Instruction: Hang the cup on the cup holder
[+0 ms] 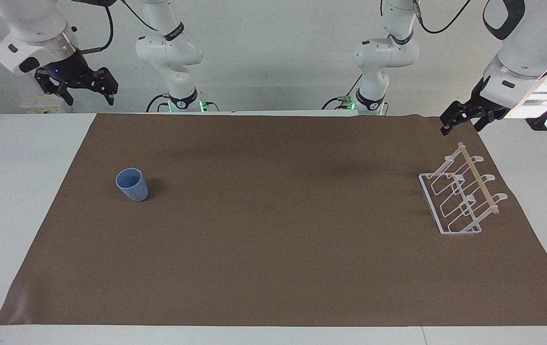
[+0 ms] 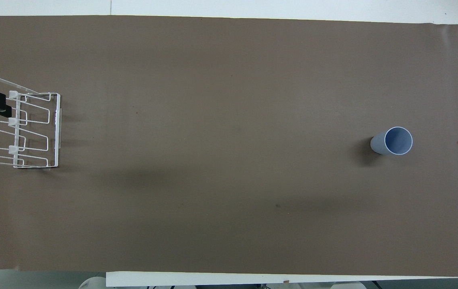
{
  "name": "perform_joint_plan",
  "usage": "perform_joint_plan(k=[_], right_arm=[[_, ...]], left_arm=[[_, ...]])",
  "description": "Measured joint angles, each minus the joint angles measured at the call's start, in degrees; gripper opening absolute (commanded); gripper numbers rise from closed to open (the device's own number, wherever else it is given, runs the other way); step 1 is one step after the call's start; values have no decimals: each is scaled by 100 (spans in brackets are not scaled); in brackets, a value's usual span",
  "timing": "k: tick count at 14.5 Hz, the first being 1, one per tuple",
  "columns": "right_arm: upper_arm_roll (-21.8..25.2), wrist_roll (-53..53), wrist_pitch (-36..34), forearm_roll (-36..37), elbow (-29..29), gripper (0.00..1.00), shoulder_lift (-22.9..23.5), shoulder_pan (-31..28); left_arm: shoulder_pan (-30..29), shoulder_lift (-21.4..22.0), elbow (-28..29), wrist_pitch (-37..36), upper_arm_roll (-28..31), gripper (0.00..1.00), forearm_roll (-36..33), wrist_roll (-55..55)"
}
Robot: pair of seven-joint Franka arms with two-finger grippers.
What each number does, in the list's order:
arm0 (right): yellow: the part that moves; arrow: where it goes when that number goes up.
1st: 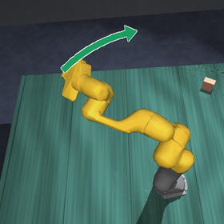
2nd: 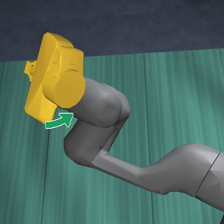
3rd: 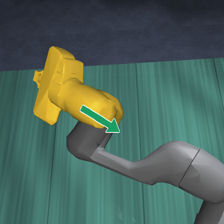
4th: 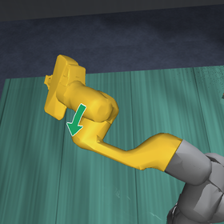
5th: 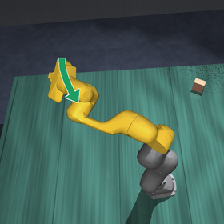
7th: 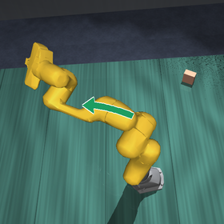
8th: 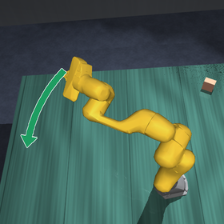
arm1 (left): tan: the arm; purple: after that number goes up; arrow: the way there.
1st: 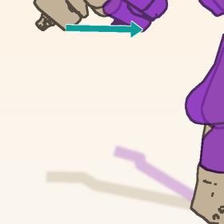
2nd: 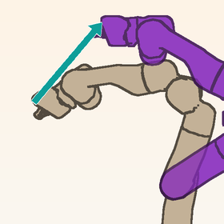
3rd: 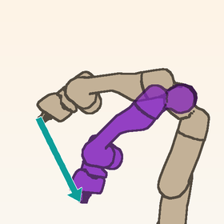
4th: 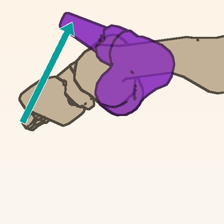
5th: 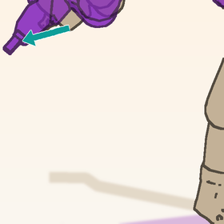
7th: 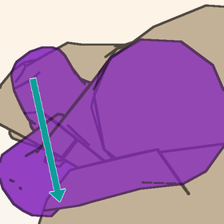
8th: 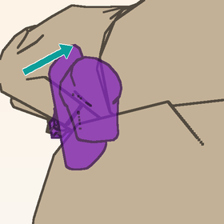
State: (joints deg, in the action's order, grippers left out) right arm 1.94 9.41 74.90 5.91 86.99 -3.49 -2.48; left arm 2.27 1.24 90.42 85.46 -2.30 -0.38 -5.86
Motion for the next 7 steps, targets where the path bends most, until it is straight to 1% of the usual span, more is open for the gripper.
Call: perform_joint_plan(k=[7], right_arm=[[22, 4, -3, -315, 1, 100, 0, -21]], left_arm=[[0, 0, 0, 0, 0, 100, 0, 0]])
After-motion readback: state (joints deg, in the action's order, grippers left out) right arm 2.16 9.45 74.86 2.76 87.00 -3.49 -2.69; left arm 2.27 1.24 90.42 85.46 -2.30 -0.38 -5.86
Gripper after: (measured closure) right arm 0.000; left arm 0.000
